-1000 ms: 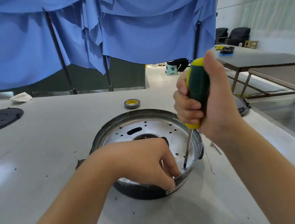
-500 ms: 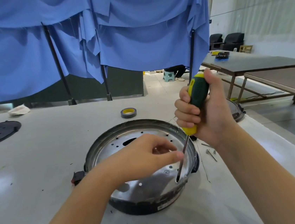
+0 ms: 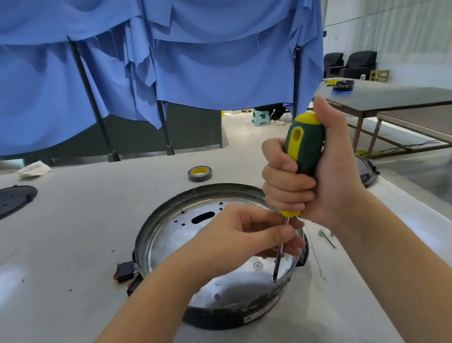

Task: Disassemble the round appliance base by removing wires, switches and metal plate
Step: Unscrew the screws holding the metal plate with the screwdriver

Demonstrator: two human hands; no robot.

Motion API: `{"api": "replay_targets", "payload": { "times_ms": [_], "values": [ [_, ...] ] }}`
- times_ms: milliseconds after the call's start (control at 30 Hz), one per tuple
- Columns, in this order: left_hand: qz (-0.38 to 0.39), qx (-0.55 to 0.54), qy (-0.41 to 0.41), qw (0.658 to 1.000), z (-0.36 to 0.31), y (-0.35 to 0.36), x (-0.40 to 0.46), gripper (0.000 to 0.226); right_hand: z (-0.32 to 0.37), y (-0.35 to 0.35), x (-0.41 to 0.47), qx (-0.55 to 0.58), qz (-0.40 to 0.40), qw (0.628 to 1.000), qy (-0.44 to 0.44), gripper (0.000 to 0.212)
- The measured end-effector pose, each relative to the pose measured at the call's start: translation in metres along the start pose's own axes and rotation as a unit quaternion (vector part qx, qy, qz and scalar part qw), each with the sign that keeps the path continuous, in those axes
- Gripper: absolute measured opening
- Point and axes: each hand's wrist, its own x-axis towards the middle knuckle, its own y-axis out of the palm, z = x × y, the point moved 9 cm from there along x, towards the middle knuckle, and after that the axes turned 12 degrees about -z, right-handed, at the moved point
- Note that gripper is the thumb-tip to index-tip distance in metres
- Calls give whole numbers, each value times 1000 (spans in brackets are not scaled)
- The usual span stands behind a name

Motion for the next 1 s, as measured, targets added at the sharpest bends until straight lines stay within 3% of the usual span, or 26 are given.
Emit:
{"api": "replay_targets", "payload": {
  "times_ms": [100, 167, 200, 267, 333, 533, 700, 900, 1000],
  "values": [
    [-7, -17, 2, 1000, -1, -4, 0, 15, 0, 0, 1, -11, -14, 1000, -11, 63],
    [-25, -4, 5, 1000, 0, -7, 1, 15, 1, -13, 3, -68, -94, 993, -32, 64],
    [-35, 1, 5, 999, 1, -8, 3, 16, 2, -22, 3, -134, -147, 979, -49, 63],
    [-48, 3, 6, 999, 2, -11, 4, 15, 13, -36, -1, -319, -233, 915, -85, 55],
    [-52, 7, 8, 999, 2, -13, 4, 14, 23, -42, -5, -453, -255, 849, -96, 50],
    [-61, 11, 3, 998, 3, -14, 5, 12, 44, -46, -15, -501, -265, 814, -125, 50],
    [-67, -2, 9, 998, 1, -17, 5, 11, 46, -46, -17, -478, -276, 824, -129, 66],
    [-76, -20, 7, 997, 2, -21, 7, 6, 33, -40, -15, -344, -175, 918, -92, 55],
    [-85, -16, 9, 996, 4, -23, 8, 4, 27, -36, -15, -294, -122, 945, -77, 43]
  ]
}}
